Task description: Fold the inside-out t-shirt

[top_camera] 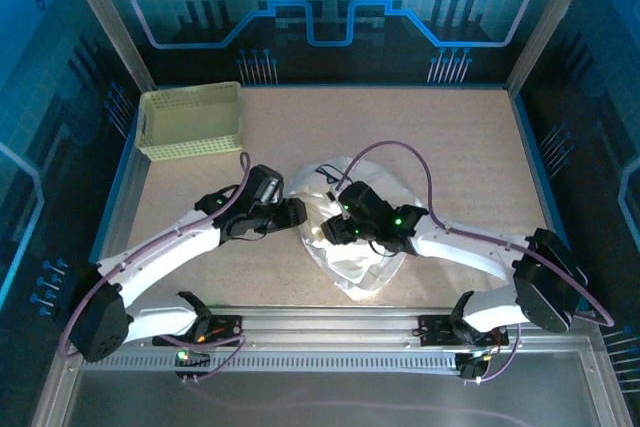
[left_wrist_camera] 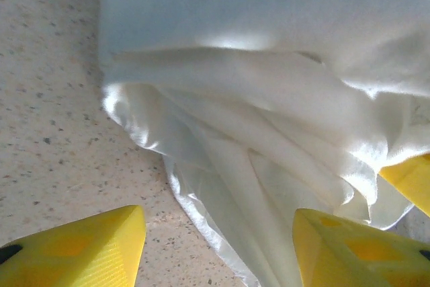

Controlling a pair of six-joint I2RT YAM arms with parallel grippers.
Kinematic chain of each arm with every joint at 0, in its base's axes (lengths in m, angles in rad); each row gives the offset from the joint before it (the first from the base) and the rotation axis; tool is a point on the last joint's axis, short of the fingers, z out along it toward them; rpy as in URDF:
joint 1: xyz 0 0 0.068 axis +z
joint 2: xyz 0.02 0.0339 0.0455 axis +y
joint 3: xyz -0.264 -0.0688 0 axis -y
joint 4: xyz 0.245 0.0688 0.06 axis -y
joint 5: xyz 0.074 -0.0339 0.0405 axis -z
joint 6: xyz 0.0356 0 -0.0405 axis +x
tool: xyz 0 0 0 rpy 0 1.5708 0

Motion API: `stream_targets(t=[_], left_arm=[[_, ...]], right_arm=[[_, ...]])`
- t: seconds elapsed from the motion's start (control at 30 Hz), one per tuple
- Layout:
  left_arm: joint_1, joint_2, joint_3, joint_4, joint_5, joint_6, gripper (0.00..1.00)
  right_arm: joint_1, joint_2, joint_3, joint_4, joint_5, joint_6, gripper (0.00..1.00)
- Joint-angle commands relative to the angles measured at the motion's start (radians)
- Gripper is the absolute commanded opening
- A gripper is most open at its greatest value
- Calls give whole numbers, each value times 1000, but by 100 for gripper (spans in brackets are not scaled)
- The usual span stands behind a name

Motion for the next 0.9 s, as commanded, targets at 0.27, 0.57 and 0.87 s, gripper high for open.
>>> stream_targets(t=[0.27,0.57,0.87], left_arm=[[-5,176,4,180,90,-61,48],[-5,225,23,183,74,-29,14],[-7,4,-125,424,174,18,0]], right_arm=[[-18,-24,40,53,-45,38,3],[-41,-225,-66,80,-134,99,0],[-237,-288,-179,150,-300,212,0]])
